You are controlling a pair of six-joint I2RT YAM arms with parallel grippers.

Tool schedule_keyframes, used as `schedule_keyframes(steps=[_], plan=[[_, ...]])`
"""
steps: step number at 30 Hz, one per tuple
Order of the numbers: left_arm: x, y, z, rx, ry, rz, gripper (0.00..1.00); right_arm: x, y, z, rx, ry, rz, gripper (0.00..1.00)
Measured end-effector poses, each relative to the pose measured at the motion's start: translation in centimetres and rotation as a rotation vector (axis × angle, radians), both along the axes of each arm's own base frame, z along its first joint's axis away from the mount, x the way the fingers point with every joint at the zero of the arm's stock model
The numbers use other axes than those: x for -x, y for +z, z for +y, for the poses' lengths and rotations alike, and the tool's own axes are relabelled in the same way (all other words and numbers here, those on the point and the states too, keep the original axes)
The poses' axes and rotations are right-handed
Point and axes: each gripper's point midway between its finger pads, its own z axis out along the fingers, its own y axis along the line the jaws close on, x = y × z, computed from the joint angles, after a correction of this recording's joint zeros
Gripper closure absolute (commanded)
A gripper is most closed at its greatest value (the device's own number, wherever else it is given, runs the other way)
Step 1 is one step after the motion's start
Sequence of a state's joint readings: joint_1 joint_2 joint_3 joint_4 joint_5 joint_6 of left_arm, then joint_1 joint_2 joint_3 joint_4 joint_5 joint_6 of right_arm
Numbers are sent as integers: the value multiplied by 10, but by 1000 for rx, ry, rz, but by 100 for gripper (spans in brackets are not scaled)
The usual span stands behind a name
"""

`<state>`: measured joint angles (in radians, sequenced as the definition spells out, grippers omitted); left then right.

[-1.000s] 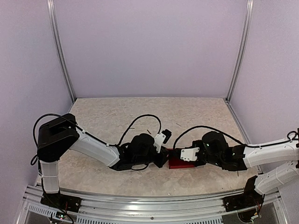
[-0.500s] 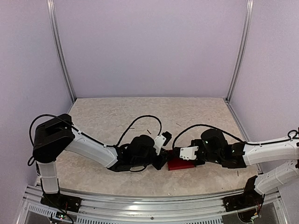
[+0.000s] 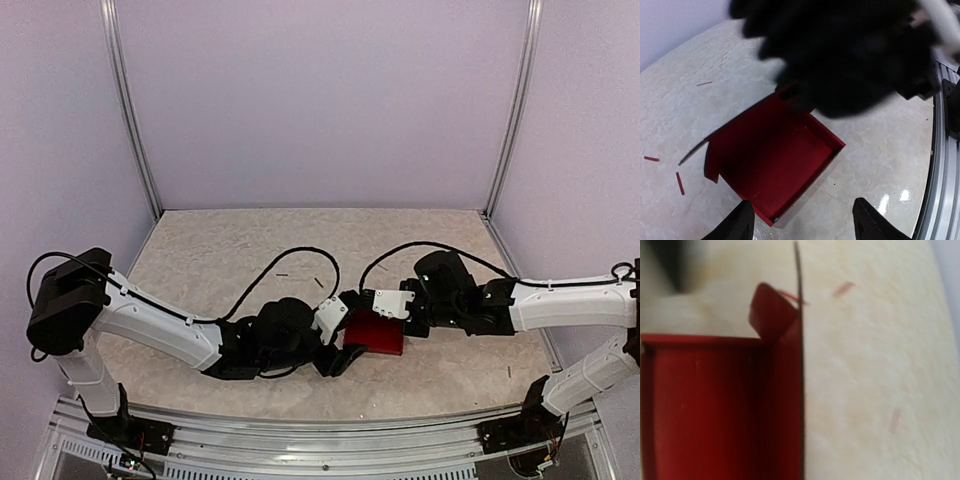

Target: Fold the paper box

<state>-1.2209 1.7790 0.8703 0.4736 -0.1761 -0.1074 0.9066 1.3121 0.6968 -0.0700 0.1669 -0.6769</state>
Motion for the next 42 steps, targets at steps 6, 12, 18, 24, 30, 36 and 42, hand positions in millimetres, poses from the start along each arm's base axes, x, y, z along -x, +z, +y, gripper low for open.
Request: schedule_keyframes(steps=[6,12,18,24,30,36,42], plan=[[8,26,-7,83,21,-73,24,-27,15,-6,-15,-127,-18,100],[-11,13,27,73,104,-89,31,-53,14,-20,10,-266,48,100],[-69,16,66,100,166,-69,35,-73,8,-36,5,-399,160,100],[-128,41,56,163,63,-82,39,-65,-4,-45,7,-429,253,100],[-164,36,21,215,-126,-60,43,-66,-9,-47,-29,-441,311,100],[-165,-11,-2,186,-236,29,44,-72,-11,-54,-66,-471,344,100],[-174,-27,-21,190,-268,57,48,-72,-12,-53,-78,-474,356,100]])
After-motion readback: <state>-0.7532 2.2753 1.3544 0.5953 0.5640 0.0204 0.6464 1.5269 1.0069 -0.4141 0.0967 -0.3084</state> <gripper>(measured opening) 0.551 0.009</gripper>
